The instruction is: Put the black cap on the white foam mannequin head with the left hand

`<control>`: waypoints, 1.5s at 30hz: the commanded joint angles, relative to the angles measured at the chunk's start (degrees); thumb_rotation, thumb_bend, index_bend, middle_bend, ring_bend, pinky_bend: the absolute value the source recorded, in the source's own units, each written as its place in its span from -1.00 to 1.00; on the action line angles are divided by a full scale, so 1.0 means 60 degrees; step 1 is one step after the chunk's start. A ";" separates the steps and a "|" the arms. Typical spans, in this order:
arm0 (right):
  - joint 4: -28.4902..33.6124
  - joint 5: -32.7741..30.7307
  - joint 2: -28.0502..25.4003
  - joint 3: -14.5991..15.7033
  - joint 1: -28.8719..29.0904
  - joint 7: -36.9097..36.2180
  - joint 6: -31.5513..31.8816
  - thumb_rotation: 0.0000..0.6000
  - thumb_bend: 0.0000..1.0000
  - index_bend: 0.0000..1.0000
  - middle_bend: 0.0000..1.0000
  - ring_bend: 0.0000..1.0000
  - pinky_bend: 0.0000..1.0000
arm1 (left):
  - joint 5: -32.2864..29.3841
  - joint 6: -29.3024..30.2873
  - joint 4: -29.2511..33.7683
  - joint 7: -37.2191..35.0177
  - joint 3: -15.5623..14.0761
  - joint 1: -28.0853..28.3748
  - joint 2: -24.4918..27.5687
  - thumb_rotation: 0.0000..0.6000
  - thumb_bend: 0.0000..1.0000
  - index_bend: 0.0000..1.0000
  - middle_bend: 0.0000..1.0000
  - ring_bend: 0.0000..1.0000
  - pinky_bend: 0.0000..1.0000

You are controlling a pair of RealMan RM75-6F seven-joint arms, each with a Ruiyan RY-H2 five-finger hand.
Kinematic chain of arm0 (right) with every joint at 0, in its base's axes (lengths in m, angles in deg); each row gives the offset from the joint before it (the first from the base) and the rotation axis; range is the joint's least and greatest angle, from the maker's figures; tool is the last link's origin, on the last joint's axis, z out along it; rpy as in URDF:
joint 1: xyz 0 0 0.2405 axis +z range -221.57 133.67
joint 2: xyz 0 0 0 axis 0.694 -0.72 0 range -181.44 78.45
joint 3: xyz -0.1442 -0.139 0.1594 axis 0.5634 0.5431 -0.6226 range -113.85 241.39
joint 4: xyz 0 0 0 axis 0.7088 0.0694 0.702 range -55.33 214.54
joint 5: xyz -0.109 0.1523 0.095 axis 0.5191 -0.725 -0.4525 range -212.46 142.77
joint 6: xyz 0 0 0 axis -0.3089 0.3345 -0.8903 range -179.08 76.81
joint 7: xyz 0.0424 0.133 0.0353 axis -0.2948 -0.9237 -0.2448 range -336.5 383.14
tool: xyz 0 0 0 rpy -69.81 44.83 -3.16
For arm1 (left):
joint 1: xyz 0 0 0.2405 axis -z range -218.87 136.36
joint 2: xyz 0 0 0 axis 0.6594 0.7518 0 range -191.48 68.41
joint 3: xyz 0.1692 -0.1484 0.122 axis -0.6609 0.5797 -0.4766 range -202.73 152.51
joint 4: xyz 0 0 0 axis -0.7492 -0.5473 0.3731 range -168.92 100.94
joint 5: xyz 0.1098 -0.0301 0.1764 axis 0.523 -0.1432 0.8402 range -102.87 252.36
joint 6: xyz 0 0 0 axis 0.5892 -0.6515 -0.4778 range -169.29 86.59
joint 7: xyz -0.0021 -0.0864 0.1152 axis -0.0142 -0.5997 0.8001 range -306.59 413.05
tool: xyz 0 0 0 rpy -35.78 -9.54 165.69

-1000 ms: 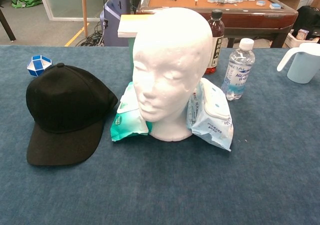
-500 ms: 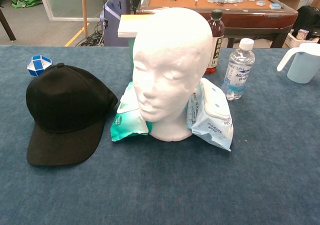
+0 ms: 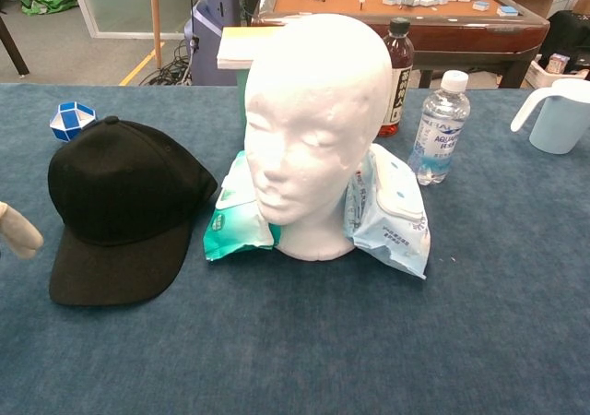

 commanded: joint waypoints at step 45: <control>-0.0005 0.0076 -0.0030 0.0043 0.0003 -0.0113 -0.0004 1.00 -0.91 -0.29 -0.40 -0.58 -0.47 | -0.1781 0.0152 -0.0556 0.1446 0.0575 0.0548 -0.0852 1.00 0.30 -0.54 -0.54 -0.47 -0.16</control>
